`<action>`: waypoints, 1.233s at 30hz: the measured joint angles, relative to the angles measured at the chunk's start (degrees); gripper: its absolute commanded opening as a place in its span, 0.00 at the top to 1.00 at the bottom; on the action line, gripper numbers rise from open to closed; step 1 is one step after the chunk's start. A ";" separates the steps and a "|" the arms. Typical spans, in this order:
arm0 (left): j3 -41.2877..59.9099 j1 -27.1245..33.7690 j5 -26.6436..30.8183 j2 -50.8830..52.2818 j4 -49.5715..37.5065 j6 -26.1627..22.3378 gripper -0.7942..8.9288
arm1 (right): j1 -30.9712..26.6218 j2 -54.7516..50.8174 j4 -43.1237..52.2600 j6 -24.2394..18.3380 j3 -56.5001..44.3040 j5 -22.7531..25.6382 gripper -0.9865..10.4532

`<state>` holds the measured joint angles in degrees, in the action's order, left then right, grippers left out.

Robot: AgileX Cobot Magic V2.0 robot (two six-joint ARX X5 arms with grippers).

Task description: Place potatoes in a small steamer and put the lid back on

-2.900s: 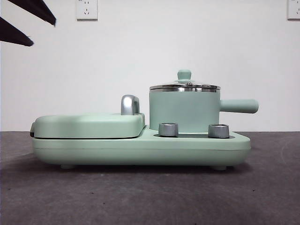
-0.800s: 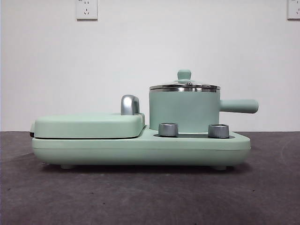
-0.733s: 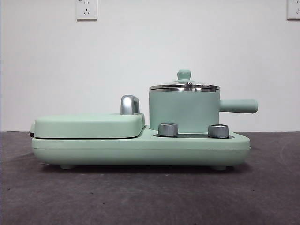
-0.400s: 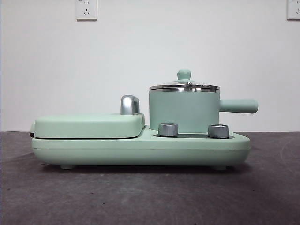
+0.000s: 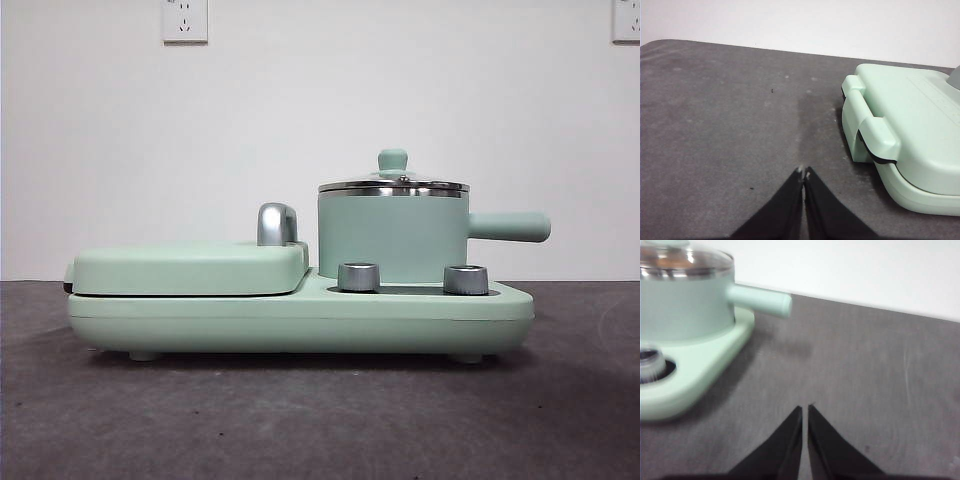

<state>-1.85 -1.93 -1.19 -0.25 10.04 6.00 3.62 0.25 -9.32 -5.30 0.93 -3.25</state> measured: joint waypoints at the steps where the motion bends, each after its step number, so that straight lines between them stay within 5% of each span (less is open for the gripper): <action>1: 0.00 0.00 0.00 0.00 0.02 0.00 0.91 | -0.02 0.11 0.13 0.13 0.00 0.00 0.90; 37: 0.00 0.00 0.00 0.00 0.00 -0.02 0.91 | -0.04 0.04 0.20 1.05 0.00 0.00 0.90</action>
<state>-1.85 -1.93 -1.19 -0.25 10.04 5.98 3.57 0.30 -9.13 -4.25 0.93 -3.25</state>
